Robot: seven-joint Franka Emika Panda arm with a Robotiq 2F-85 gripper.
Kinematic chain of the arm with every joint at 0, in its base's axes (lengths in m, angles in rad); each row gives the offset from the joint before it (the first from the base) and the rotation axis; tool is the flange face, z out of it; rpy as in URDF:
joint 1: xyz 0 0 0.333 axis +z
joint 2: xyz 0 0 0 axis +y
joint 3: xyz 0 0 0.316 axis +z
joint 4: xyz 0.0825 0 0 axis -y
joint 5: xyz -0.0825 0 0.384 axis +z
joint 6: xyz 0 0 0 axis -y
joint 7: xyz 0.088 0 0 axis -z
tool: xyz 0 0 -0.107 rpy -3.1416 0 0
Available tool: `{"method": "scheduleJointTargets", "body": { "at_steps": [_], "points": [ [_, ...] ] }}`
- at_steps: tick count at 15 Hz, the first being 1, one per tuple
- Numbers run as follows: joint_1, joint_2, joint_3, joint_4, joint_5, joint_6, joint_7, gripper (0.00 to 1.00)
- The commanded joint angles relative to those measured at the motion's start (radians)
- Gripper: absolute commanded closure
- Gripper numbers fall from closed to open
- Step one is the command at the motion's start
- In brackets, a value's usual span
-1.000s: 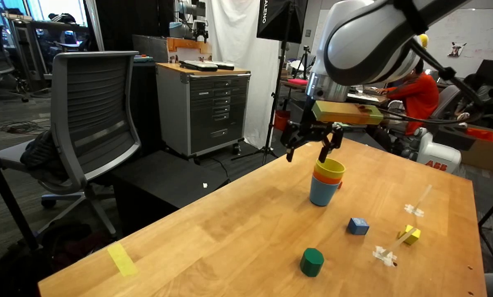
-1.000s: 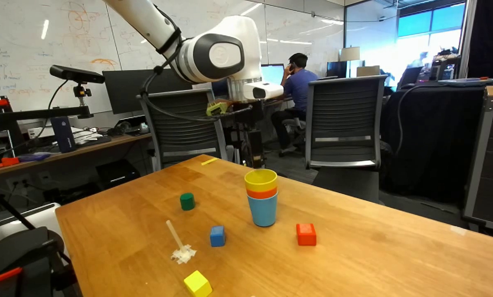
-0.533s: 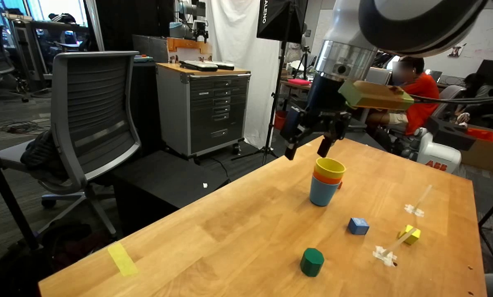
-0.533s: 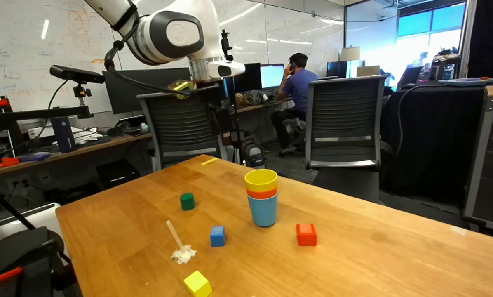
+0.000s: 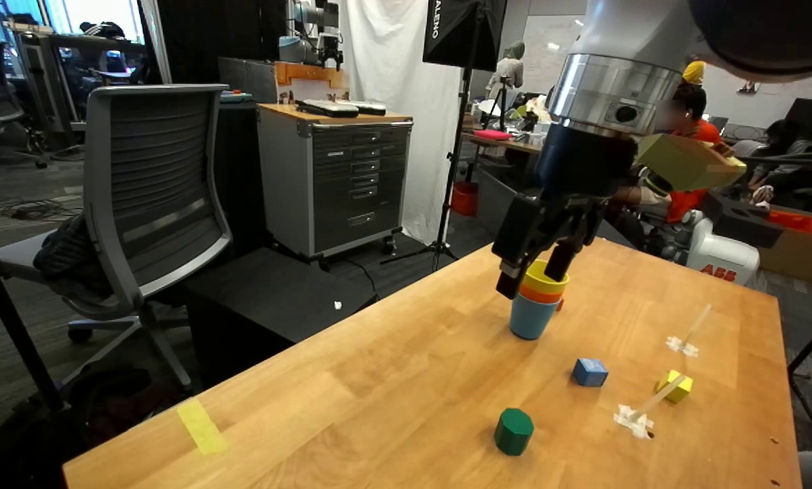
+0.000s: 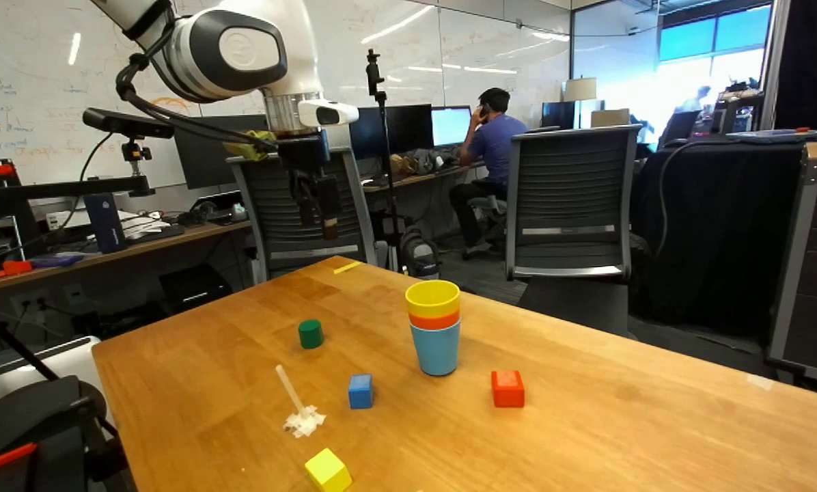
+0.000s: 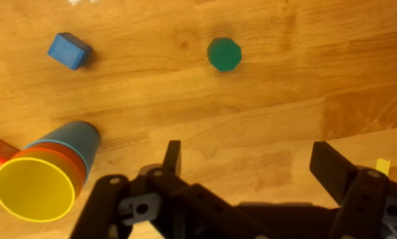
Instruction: Stack the three cups together
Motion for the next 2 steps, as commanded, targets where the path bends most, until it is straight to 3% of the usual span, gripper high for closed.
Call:
{"method": "scheduleJointTargets", "body": {
  "at_steps": [1,2],
  "points": [
    [-0.005,-0.002,0.004,0.0,-0.001,-0.003,-0.002,0.0],
    [-0.005,-0.002,0.004,-0.001,-0.001,-0.003,-0.003,0.0]
  ]
}}
